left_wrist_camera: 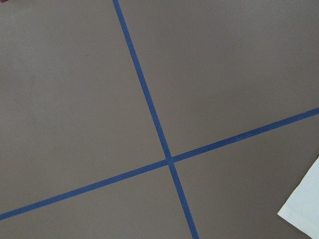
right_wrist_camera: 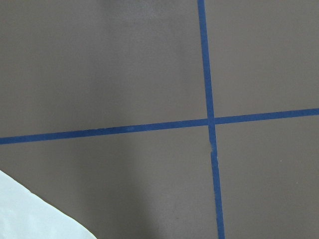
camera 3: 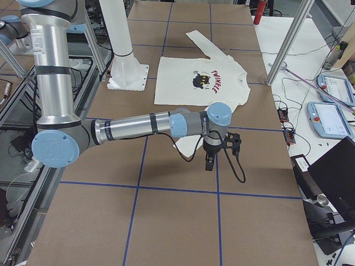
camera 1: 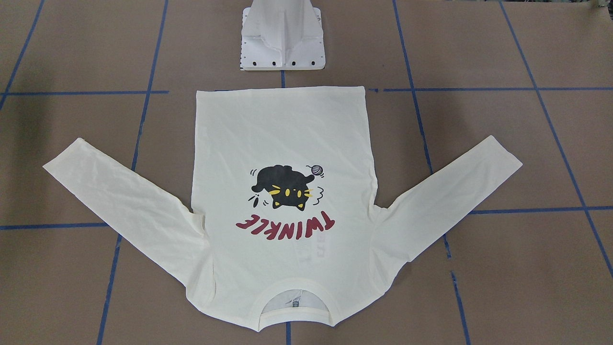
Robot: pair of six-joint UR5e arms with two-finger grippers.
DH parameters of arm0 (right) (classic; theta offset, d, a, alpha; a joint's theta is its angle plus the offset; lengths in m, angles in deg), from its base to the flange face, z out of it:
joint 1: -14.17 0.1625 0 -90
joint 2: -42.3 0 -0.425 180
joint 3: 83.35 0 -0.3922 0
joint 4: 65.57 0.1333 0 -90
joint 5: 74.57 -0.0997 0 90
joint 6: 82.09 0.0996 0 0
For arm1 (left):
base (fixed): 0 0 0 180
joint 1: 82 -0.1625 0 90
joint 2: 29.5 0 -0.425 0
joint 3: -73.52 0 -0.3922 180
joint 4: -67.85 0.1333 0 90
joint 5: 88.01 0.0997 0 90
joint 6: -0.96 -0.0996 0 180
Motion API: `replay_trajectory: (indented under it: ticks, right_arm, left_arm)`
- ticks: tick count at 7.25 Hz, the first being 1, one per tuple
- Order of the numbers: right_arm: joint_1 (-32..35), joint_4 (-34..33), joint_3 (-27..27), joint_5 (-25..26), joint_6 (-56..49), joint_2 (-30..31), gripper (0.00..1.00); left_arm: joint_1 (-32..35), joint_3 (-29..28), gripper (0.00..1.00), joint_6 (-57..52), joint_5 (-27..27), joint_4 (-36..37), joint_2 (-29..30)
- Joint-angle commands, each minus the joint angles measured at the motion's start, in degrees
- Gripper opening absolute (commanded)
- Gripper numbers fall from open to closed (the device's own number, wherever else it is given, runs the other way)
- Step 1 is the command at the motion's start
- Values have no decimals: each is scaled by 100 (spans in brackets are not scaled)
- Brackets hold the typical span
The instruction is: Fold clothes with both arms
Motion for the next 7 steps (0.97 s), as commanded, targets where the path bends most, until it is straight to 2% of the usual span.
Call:
replay_trajectory:
  ticks: [1,3,4,5,7]
  right_arm:
    - [-2,-4,-13,-20,1,-26,100]
    - [-55,31,-30,-11,-17,-17,100]
    - [-55,405,57,-46,-8,122,100]
    - [-438,1087,14,-64,9,315,100]
    - [-1299,1690,-4,-82,839,343,100]
  left_arm:
    - [0,33,100,-18,-17,-103,-34]
    - [-26,33,100,17,-114,-113,-52]
    - [-26,120,100,35,-166,-157,-104]
    - [-52,121,100,35,-454,-174,-96]
    - [-61,191,100,8,-536,-384,-105]
